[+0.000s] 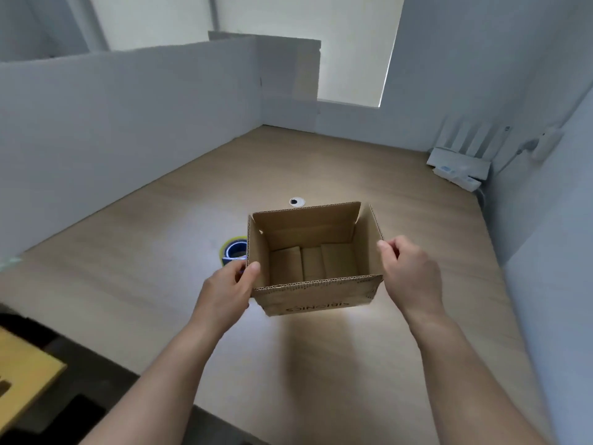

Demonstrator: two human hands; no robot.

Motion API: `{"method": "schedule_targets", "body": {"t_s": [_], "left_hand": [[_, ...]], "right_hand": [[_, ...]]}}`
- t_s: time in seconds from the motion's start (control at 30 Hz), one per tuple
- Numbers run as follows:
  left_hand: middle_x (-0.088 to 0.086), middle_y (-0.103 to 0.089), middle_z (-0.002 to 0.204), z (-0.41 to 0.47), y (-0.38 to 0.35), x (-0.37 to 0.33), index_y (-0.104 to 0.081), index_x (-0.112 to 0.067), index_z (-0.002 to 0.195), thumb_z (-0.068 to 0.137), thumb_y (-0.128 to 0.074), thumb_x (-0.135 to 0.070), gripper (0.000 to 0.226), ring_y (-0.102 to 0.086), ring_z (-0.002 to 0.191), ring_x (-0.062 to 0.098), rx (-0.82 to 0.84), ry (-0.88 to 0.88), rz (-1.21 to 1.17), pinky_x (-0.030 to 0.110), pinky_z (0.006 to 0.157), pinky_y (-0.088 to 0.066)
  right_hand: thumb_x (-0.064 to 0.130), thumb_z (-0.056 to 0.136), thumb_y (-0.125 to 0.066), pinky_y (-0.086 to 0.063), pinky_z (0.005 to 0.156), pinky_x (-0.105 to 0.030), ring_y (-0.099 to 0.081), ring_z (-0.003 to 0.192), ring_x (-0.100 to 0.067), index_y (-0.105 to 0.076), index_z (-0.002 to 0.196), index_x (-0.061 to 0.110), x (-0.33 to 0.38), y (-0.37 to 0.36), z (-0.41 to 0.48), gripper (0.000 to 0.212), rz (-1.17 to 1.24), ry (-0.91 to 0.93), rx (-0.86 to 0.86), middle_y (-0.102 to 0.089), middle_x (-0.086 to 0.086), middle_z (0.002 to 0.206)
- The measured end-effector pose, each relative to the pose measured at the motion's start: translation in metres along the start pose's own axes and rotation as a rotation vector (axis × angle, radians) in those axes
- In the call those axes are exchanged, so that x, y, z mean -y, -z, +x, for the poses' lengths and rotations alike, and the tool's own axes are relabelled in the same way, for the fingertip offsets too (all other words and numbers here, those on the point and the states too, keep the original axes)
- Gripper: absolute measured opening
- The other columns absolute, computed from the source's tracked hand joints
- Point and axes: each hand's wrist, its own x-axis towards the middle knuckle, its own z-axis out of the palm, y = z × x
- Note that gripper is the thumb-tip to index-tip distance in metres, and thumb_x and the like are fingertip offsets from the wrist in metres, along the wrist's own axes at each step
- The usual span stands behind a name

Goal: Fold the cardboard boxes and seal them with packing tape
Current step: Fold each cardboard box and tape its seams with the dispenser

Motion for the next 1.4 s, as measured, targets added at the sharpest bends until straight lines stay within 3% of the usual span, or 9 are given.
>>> {"method": "schedule_targets", "body": {"t_s": [0.1, 0.2, 0.4, 0.53, 0.7, 0.97, 1.17, 1.33, 1.4], "left_hand": [[-0.008, -0.056, 0.066, -0.038, 0.015, 0.015, -0.060, -0.019, 0.081, 0.095, -0.051, -0.036, 0.023, -0.062, 0.070, 0.017, -0.157, 0.079, -0.020, 0.048, 0.076, -0.057], [-0.003, -0.058, 0.070, -0.076, 0.036, 0.031, -0.058, -0.016, 0.082, 0.095, -0.051, -0.037, 0.026, -0.061, 0.080, 0.026, -0.280, 0.141, 0.061, 0.047, 0.078, -0.055], [-0.004, -0.052, 0.060, -0.148, 0.088, 0.063, -0.051, -0.018, 0.075, 0.096, -0.047, -0.040, 0.030, -0.057, 0.066, 0.022, -0.499, 0.253, 0.215, 0.034, 0.061, -0.042], [-0.004, -0.048, 0.059, -0.186, 0.118, 0.087, -0.050, -0.017, 0.078, 0.097, -0.045, -0.040, 0.030, -0.061, 0.068, 0.026, -0.607, 0.339, 0.209, 0.033, 0.058, -0.038], [-0.002, -0.046, 0.058, -0.227, 0.155, 0.117, -0.048, -0.012, 0.079, 0.097, -0.045, -0.038, 0.032, -0.051, 0.064, 0.028, -0.742, 0.431, 0.215, 0.034, 0.056, -0.034], [0.003, -0.049, 0.070, -0.278, 0.246, 0.171, -0.043, -0.017, 0.087, 0.100, -0.038, -0.038, 0.025, -0.055, 0.081, 0.035, -0.819, 0.611, 0.303, 0.036, 0.061, -0.034], [0.011, -0.066, 0.086, -0.288, 0.317, 0.212, -0.040, -0.016, 0.089, 0.101, -0.034, -0.039, 0.027, -0.060, 0.085, 0.036, -0.772, 0.699, 0.663, 0.036, 0.065, -0.038], [0.009, -0.067, 0.079, -0.287, 0.357, 0.241, -0.066, -0.010, 0.074, 0.082, -0.072, -0.030, 0.023, -0.060, 0.082, 0.035, -0.806, 0.554, 0.937, 0.041, 0.071, -0.045], [0.011, -0.069, 0.094, -0.288, 0.368, 0.257, -0.071, -0.010, 0.074, 0.077, -0.077, -0.028, 0.019, -0.061, 0.091, 0.036, -0.824, 0.548, 0.957, 0.045, 0.075, -0.046]], "right_hand": [[0.030, 0.096, -0.048, -0.039, 0.064, -0.036, -0.054, 0.076, -0.034, -0.061, 0.084, 0.012, 0.008, -0.013, -0.012, 0.025, 0.079, 0.098, 0.076, -0.061, -0.008, 0.074], [0.030, 0.096, -0.048, -0.039, 0.063, -0.035, -0.054, 0.076, -0.033, -0.062, 0.085, 0.012, 0.027, -0.031, -0.026, 0.025, 0.140, 0.193, 0.172, -0.061, -0.009, 0.074], [0.031, 0.096, -0.050, -0.035, 0.060, -0.033, -0.051, 0.070, -0.030, -0.058, 0.077, 0.017, 0.083, -0.066, -0.069, 0.024, 0.246, 0.346, 0.379, -0.053, -0.001, 0.064], [0.032, 0.096, -0.051, -0.033, 0.051, -0.026, -0.051, 0.062, -0.008, -0.059, 0.078, 0.019, 0.118, -0.086, -0.102, 0.023, 0.290, 0.449, 0.508, -0.056, 0.008, 0.064], [0.035, 0.096, -0.051, -0.051, 0.064, -0.039, -0.057, 0.070, -0.018, -0.061, 0.083, 0.018, 0.167, -0.116, -0.146, 0.024, 0.300, 0.535, 0.675, -0.061, 0.004, 0.071], [0.034, 0.095, -0.050, -0.047, 0.070, -0.039, -0.057, 0.079, -0.026, -0.061, 0.088, 0.016, 0.269, -0.167, -0.232, 0.023, 0.281, 0.647, 0.845, -0.064, -0.002, 0.078], [0.036, 0.097, -0.047, -0.034, 0.052, -0.025, -0.048, 0.063, -0.011, -0.055, 0.090, 0.022, 0.342, -0.212, -0.290, 0.017, 0.194, 0.806, 0.804, -0.058, 0.003, 0.076], [0.036, 0.098, -0.046, -0.024, 0.048, -0.014, -0.042, 0.059, 0.002, -0.055, 0.094, 0.023, 0.378, -0.245, -0.322, 0.016, 0.143, 0.838, 0.783, -0.055, 0.008, 0.075], [0.035, 0.099, -0.046, -0.026, 0.048, -0.013, -0.045, 0.061, 0.000, -0.058, 0.103, 0.020, 0.386, -0.258, -0.331, 0.020, 0.128, 0.830, 0.801, -0.053, 0.008, 0.076]]}}
